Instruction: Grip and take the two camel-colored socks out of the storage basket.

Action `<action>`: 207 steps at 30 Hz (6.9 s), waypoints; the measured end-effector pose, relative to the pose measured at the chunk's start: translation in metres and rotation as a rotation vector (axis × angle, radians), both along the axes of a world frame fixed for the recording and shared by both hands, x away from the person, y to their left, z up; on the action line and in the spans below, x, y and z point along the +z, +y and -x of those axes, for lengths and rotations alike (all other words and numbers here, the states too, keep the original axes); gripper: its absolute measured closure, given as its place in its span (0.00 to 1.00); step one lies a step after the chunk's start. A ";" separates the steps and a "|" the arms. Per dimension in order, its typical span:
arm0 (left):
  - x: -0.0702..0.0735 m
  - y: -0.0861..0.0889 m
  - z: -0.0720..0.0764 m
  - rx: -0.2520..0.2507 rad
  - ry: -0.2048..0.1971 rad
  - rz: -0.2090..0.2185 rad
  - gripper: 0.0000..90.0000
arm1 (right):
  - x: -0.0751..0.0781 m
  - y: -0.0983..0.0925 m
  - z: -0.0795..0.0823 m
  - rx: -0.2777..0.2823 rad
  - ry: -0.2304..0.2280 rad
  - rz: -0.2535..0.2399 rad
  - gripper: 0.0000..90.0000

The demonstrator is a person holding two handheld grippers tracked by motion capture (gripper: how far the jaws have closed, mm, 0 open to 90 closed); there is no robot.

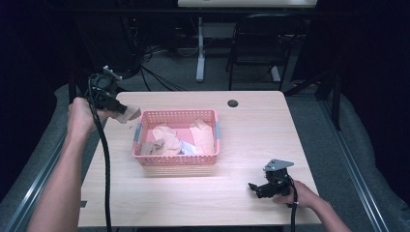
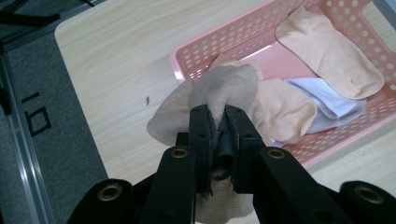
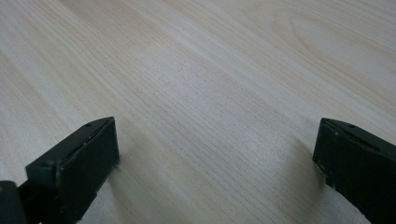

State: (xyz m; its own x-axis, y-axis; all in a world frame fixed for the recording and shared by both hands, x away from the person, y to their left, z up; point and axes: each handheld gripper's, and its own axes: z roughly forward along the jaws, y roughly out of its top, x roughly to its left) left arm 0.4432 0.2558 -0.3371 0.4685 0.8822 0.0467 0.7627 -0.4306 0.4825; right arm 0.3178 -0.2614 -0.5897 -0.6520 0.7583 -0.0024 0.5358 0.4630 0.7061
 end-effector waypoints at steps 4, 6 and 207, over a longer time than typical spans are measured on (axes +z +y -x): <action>0.000 0.014 0.003 0.026 0.004 0.000 0.91 | 0.000 0.000 0.000 0.000 0.003 0.000 0.00; -0.001 0.022 0.005 0.041 0.000 0.008 0.91 | 0.000 0.000 0.000 0.000 0.002 0.000 0.00; -0.015 0.043 0.016 0.056 0.005 0.048 0.92 | 0.000 -0.001 0.001 0.003 0.005 0.002 0.00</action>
